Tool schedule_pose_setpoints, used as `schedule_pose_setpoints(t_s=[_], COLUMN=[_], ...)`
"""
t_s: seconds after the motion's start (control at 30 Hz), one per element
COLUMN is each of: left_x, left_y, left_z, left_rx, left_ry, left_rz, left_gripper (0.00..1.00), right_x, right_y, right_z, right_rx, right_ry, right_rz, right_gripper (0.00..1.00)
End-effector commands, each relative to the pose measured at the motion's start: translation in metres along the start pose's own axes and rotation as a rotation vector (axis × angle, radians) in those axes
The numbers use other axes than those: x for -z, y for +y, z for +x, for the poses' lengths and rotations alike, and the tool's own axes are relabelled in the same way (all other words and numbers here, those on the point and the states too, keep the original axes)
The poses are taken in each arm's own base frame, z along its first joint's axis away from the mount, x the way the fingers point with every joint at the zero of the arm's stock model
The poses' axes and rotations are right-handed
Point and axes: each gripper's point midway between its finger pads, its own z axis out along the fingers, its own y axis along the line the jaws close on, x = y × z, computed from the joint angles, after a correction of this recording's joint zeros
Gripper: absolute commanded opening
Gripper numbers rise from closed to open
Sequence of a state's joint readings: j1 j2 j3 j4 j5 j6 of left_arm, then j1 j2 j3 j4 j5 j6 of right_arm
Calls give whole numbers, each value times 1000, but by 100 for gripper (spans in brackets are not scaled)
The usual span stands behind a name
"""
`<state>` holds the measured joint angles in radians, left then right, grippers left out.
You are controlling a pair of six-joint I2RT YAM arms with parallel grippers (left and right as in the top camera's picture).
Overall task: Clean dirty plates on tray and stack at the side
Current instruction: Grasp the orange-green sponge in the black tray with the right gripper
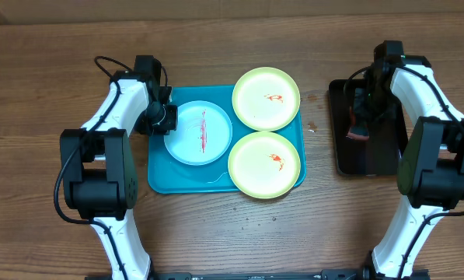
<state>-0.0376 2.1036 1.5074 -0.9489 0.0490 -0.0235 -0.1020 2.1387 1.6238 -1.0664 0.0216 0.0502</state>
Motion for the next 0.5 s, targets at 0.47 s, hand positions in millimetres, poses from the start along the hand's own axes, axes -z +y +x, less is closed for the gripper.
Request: schedule_pose_setpoints(t_s=[0.47], left_x=[-18], left_y=[2], left_z=[8], left_rx=[-15], left_ry=[37], left_rz=[-24], left_gripper=[4], right_x=[-18], right_y=[0], right_z=[26], right_rx=[-32], right_ry=[96], right_rz=[3], right_gripper=[4])
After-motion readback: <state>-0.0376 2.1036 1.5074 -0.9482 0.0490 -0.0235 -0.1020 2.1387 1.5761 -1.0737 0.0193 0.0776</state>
